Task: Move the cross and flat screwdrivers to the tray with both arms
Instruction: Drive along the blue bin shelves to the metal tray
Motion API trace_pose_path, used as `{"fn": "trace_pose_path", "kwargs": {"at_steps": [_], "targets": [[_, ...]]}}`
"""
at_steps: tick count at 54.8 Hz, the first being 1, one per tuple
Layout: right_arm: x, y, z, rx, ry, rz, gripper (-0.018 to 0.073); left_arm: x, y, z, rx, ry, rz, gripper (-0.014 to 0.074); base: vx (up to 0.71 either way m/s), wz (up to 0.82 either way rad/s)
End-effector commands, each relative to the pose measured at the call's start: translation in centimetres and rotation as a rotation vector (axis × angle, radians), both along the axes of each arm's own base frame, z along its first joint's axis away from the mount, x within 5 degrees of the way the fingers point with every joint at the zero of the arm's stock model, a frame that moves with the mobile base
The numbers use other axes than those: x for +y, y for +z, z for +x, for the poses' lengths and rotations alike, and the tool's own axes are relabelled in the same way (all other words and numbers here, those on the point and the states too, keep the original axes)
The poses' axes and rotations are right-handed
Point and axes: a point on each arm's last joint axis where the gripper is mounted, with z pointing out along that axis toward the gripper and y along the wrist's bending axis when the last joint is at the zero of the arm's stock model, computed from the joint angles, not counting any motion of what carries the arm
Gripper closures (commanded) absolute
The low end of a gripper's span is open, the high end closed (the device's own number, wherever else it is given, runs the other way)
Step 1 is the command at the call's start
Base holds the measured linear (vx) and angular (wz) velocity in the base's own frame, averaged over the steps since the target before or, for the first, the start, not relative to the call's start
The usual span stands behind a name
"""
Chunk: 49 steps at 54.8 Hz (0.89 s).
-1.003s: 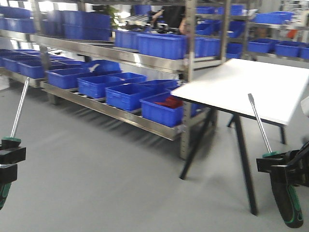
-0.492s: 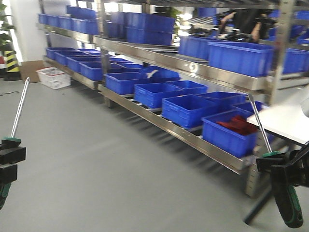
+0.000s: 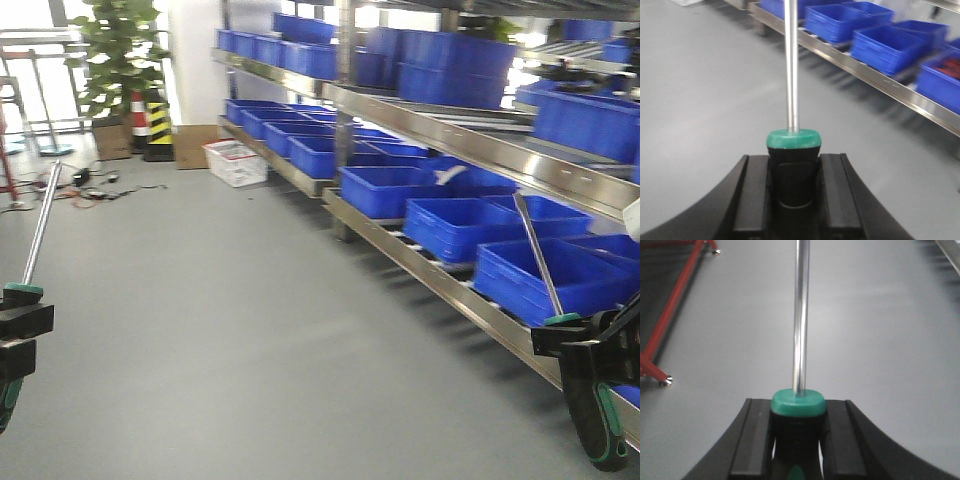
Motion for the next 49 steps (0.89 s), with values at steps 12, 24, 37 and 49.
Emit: {"fn": "trace_pose_path", "kwargs": {"at_steps": [12, 24, 37, 49], "targets": [[-0.19, 2.13, -0.17, -0.114, -0.034, 0.03, 0.0567, 0.1, 1.89, 0.01, -0.112, 0.028, -0.049, 0.0594, 0.64, 0.47], [-0.2, 2.14, -0.17, -0.116, -0.035, 0.03, 0.0567, 0.1, 1.89, 0.01, -0.112, 0.028, -0.049, 0.0594, 0.64, 0.26], [-0.2, 2.14, -0.17, -0.116, -0.034, 0.03, 0.0567, 0.1, 1.89, 0.01, -0.112, 0.028, -0.049, 0.0594, 0.63, 0.0], [-0.2, 2.13, -0.17, -0.115, -0.034, 0.03, 0.0567, 0.1, 1.89, 0.01, -0.112, 0.028, -0.049, 0.0594, 0.6, -0.25]]}}
